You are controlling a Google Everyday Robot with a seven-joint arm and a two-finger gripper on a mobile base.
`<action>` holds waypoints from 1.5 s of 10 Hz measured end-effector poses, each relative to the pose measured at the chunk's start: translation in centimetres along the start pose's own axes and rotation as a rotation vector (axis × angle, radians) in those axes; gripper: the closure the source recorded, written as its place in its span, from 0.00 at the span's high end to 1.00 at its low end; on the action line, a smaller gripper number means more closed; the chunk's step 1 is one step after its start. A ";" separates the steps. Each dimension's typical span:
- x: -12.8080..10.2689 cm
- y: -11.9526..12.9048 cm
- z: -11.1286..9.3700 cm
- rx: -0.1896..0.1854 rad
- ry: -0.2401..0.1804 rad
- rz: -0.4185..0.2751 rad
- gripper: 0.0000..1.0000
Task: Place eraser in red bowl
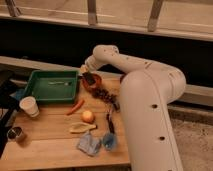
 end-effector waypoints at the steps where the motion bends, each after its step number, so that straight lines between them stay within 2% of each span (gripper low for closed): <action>1: -0.4 -1.0 0.0 0.000 -0.003 0.010 0.00; 4: -0.5 -3.4 0.6 -0.024 -0.002 0.051 0.00; 6: 0.2 -3.7 0.9 -0.059 0.002 0.081 0.03; 8: 1.6 -3.8 1.4 -0.147 -0.003 0.121 0.21; 10: 2.3 -2.7 1.9 -0.214 -0.030 0.139 0.43; 11: 2.2 -2.4 1.9 -0.222 -0.040 0.138 0.51; 13: 1.4 -1.7 1.3 -0.235 -0.067 0.122 0.73; 14: 0.9 -1.5 0.9 -0.238 -0.081 0.116 0.79; 15: 0.9 -1.4 0.9 -0.241 -0.087 0.114 0.80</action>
